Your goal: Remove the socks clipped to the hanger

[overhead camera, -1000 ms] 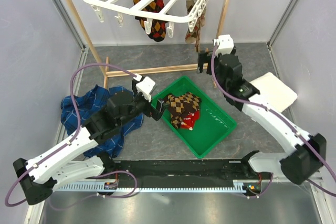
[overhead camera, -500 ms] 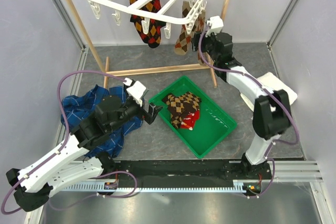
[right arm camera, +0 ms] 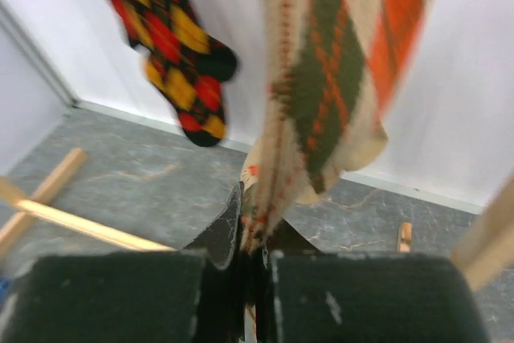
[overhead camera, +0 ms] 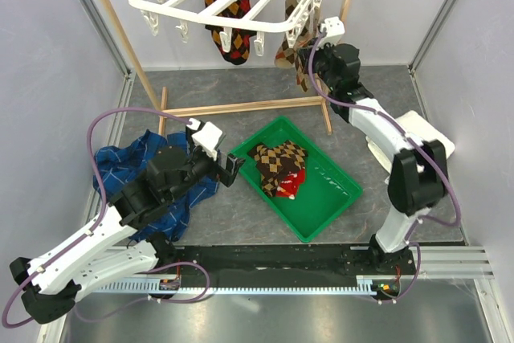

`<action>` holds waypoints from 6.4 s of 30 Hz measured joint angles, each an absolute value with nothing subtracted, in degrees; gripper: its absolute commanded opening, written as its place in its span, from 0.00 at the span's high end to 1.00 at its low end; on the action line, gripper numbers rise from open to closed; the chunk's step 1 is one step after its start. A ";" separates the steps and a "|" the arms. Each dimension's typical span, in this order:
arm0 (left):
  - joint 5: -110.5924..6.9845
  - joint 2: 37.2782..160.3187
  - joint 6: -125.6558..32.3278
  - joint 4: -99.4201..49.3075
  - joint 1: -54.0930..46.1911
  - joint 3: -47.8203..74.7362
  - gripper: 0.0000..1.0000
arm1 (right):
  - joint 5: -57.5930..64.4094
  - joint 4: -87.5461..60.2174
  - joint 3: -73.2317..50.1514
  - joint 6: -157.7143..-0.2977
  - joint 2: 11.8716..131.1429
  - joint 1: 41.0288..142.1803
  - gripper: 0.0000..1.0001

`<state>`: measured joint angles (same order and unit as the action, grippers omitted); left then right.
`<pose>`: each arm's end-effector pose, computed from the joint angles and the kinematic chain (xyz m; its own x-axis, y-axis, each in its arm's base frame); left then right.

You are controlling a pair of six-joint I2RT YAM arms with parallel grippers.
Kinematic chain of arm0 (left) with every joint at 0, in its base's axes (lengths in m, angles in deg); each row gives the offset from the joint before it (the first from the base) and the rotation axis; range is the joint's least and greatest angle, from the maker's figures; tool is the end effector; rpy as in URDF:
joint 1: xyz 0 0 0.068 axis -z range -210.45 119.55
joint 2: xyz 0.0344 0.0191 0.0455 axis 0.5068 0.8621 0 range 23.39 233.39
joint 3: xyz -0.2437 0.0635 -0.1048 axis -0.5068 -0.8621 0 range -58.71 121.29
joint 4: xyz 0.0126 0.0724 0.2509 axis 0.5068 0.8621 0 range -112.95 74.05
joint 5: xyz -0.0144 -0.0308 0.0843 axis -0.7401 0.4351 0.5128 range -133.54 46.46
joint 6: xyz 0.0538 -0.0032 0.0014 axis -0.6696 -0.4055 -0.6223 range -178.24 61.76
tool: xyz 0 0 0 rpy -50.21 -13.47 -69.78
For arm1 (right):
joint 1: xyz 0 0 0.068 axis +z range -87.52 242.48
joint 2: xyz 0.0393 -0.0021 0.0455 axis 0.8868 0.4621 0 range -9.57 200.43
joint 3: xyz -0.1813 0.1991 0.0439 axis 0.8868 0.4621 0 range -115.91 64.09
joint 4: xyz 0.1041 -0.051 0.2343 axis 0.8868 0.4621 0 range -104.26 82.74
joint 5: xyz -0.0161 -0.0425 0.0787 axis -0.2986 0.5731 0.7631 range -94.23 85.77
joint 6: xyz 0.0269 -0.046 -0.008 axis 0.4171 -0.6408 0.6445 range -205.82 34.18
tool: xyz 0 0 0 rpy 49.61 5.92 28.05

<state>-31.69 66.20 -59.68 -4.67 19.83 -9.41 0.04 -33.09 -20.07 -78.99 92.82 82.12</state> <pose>0.1140 -0.1256 0.3580 -0.1149 0.1767 -0.9775 0.6275 0.7758 0.0665 0.4112 0.1495 0.3529 -0.0385 0.1123 -0.9929 -0.4037 0.9072 0.1182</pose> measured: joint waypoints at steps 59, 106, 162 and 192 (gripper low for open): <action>-29.91 91.55 -58.30 -18.53 19.44 7.31 0.98 | 1.07 -26.18 -5.36 -53.59 65.17 103.14 0.46; -39.23 85.28 -61.60 -20.08 20.12 -1.37 0.98 | -40.37 13.44 -51.26 -62.07 85.76 103.25 0.64; -30.57 120.16 -42.15 -14.24 32.40 0.55 0.32 | -40.68 8.96 0.06 -60.59 36.56 103.25 0.04; -18.37 79.03 -65.49 -14.85 33.56 -8.32 0.02 | -11.52 -32.91 5.81 -82.33 66.39 83.21 0.03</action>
<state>-18.37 79.03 -65.49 -14.85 33.56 -8.32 -11.52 -32.91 5.81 -82.33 66.39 83.21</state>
